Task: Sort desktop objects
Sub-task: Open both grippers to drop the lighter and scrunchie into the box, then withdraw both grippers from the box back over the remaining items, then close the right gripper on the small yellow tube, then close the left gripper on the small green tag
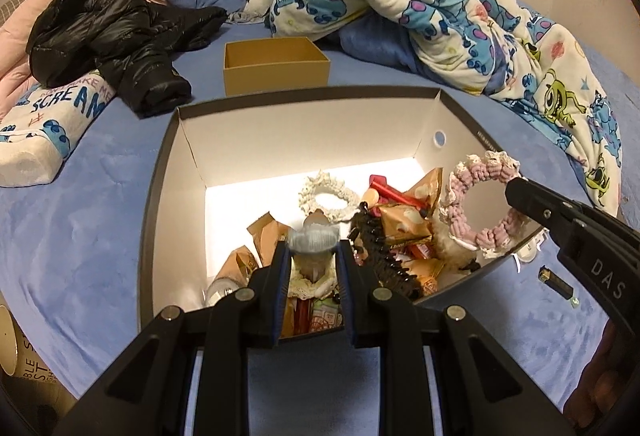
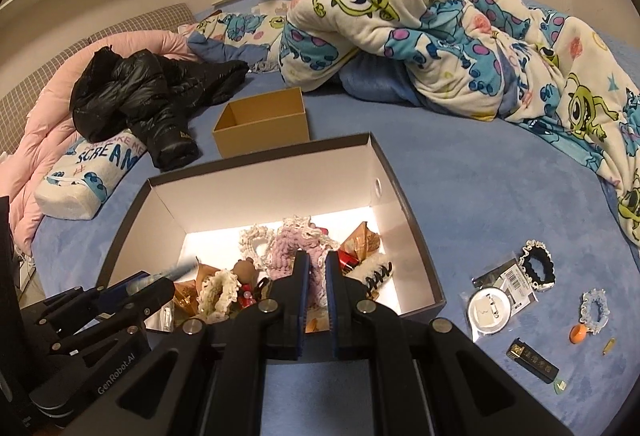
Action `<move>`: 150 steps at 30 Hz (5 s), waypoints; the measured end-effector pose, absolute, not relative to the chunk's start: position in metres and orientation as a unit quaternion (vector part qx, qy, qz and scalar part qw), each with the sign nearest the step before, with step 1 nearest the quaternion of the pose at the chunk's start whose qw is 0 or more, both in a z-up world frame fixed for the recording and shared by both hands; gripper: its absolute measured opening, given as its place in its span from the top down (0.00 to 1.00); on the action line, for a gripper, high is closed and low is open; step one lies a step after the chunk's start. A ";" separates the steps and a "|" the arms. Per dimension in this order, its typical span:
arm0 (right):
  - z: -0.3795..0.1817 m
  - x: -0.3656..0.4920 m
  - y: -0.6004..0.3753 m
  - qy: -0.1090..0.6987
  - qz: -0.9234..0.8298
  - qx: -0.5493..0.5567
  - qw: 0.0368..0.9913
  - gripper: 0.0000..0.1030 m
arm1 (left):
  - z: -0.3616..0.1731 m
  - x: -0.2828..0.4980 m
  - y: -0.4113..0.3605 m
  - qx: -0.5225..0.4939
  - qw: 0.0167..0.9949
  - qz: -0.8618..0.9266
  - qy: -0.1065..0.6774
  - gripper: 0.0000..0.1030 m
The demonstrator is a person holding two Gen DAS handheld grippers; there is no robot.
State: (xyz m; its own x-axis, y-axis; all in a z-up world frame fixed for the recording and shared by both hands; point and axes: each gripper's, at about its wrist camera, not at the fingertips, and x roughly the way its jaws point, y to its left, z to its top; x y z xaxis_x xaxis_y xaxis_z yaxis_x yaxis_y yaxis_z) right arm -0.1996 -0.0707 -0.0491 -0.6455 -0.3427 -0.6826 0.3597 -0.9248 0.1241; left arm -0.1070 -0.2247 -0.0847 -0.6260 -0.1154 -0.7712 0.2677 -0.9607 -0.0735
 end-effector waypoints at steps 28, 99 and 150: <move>-0.030 -0.200 -0.037 -0.018 -0.917 0.361 0.169 0.22 | -0.049 -0.105 -0.179 0.362 0.081 -0.926 0.074 0.09; -0.173 -0.215 0.283 -0.060 -0.882 0.450 -0.126 0.49 | -0.143 -0.146 0.103 0.448 -0.166 -0.879 0.005 0.09; -0.154 -0.197 0.318 -0.126 -0.888 0.428 -0.106 0.91 | -0.182 -0.169 0.153 0.456 -0.141 -0.879 -0.013 0.75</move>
